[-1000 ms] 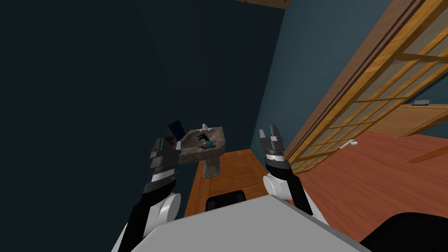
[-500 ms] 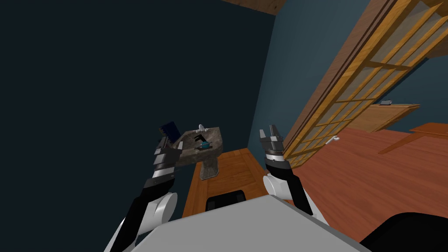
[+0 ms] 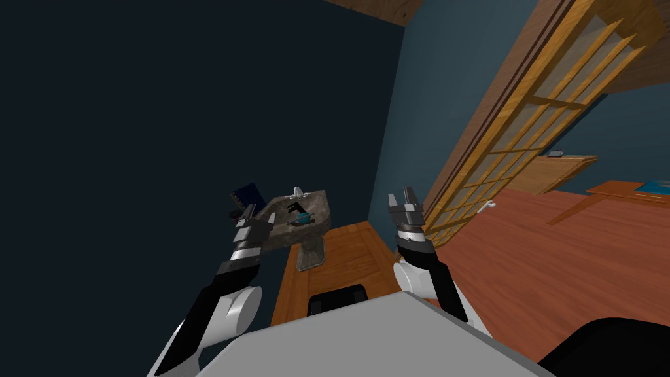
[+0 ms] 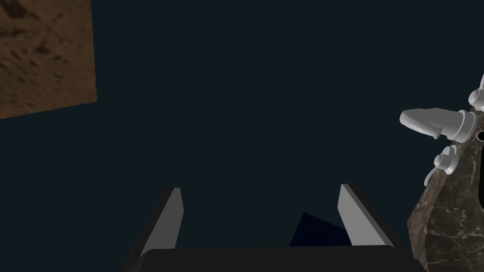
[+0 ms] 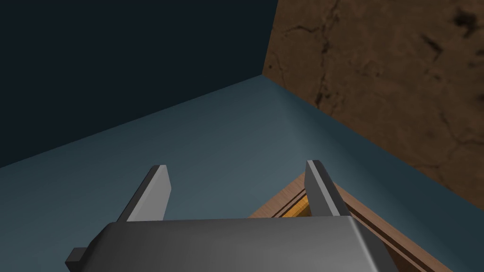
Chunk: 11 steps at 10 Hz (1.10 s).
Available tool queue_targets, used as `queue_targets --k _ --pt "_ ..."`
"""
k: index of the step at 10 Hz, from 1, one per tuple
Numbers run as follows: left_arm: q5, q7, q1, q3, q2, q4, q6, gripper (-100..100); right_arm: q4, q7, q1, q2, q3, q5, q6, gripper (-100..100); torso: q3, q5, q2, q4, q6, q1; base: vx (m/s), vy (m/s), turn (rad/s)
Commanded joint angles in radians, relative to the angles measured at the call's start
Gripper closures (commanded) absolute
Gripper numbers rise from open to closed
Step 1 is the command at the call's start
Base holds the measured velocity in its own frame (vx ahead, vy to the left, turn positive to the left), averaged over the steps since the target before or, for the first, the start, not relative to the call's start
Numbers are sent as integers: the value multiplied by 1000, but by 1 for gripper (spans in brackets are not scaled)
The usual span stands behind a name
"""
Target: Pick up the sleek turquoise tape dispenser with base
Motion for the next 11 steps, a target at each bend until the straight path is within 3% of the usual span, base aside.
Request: queue_targets --k 1,6,10,11 --pt "23 10 -13 12 18 -3 50 -100 0 0 0 0 0 0 0 0 0 0 0 0 0 0 11 -21 -64" --pt "65 28 -41 34 47 -10 189 -100 0 0 0 0 0 0 0 0 0 0 0 0 0 0 13 -18 -52" --pt "87 39 -56 45 61 -14 268 -100 0 0 0 0 0 0 0 0 0 0 0 0 0 0 12 -12 -20" --pt "110 50 -70 56 76 -19 308 -100 0 0 0 0 0 0 0 0 0 0 0 0 0 0 23 -18 -42"
